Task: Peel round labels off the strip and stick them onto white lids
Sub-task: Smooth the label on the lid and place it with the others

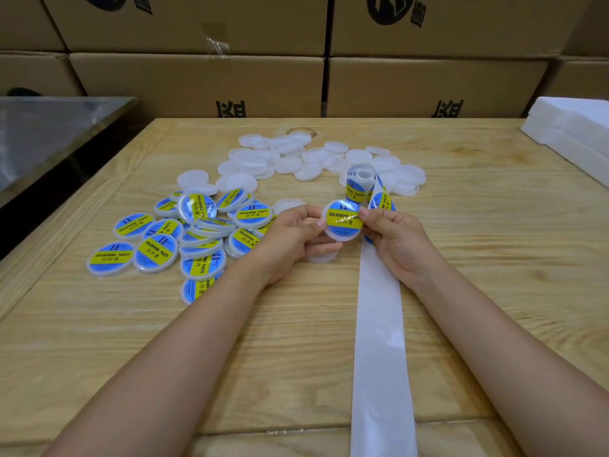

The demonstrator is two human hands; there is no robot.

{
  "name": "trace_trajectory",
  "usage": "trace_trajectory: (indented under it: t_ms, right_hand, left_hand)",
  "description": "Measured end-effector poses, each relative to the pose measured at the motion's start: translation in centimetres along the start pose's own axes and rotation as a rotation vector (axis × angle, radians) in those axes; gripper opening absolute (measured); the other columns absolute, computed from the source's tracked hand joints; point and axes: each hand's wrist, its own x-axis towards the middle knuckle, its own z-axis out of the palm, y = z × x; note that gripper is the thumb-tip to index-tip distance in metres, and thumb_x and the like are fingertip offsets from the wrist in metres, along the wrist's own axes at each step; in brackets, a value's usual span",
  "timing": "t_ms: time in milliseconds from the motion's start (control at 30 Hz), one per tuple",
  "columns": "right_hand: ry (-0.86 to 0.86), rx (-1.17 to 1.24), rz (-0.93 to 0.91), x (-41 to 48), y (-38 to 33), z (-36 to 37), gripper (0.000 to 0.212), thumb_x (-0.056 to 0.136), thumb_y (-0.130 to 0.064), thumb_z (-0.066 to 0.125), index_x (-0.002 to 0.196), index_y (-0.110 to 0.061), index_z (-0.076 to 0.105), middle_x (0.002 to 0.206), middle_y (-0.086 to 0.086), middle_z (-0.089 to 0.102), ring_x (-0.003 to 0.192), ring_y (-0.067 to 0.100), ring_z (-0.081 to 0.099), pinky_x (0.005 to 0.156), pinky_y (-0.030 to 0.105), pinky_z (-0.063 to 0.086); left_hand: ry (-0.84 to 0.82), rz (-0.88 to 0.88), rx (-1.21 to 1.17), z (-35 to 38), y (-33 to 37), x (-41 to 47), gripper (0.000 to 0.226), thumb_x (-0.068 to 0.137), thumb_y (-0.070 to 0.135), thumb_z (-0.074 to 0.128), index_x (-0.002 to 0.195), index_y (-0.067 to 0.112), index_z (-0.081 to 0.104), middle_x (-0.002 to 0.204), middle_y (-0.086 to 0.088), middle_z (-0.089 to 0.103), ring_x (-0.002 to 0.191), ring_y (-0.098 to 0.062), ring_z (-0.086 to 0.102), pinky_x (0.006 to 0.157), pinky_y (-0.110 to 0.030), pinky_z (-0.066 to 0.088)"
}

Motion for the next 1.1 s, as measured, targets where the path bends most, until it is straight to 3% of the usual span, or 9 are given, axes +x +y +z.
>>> trace_trajectory:
  t_ms: [133,400,533,667,900,1100]
  right_hand:
    - [0.016,-0.008,0.001,-0.1,-0.1,0.2,0.011,0.065,-0.023,0.07,0.06,-0.014,0.069,0.089,0.015,0.053,0.091,0.027,0.042,0.088,0.035,0.034]
    - [0.035,-0.03,-0.008,0.0,0.0,0.1,0.013,0.065,-0.023,0.071,0.065,-0.011,0.068,0.09,0.018,0.054,0.09,0.028,0.045,0.089,0.037,0.037]
    - [0.065,-0.09,-0.035,0.3,0.4,0.1,0.013,0.079,-0.014,0.068,0.066,-0.01,0.066,0.09,0.022,0.054,0.087,0.029,0.046,0.086,0.04,0.038]
    - [0.13,-0.224,-0.159,0.2,1.0,0.2,0.016,0.083,-0.009,0.067,0.068,-0.01,0.064,0.074,0.012,0.063,0.075,0.018,0.057,0.076,0.031,0.047]
    - [0.232,-0.523,-0.374,-0.5,1.2,1.0,0.013,0.083,-0.014,0.07,0.073,-0.019,0.063,0.071,-0.009,0.065,0.068,0.004,0.059,0.069,0.02,0.048]
    - [0.295,-0.646,-0.539,-1.4,0.9,1.5,0.012,0.084,-0.016,0.068,0.09,-0.023,0.06,0.071,-0.006,0.065,0.065,0.004,0.058,0.067,0.02,0.045]
  left_hand:
    - [0.005,-0.003,-0.004,0.0,0.0,0.0,0.011,0.096,0.0,0.042,0.092,0.004,0.051,0.079,-0.007,0.07,0.072,-0.016,0.071,0.067,-0.027,0.059]
    - [0.015,0.022,0.084,0.0,-0.2,0.1,0.007,0.097,0.002,0.043,0.098,0.004,0.05,0.09,-0.014,0.067,0.075,-0.019,0.071,0.074,-0.03,0.057]
    - [0.021,0.039,0.145,0.0,-0.5,0.2,0.006,0.097,0.004,0.045,0.097,0.004,0.051,0.082,-0.008,0.071,0.076,-0.02,0.071,0.074,-0.029,0.058]
    - [0.033,0.036,0.152,0.0,-0.5,0.3,0.006,0.097,0.005,0.045,0.097,0.004,0.05,0.077,-0.005,0.073,0.074,-0.02,0.071,0.07,-0.027,0.059]
    - [0.071,0.027,0.073,0.2,-0.3,0.3,0.005,0.095,0.002,0.046,0.094,0.004,0.051,0.08,-0.012,0.071,0.071,-0.021,0.071,0.069,-0.028,0.059]
    - [0.044,0.015,-0.034,0.4,-0.1,0.2,0.008,0.095,0.0,0.045,0.101,-0.001,0.05,0.078,-0.013,0.072,0.073,-0.024,0.072,0.064,-0.026,0.059]
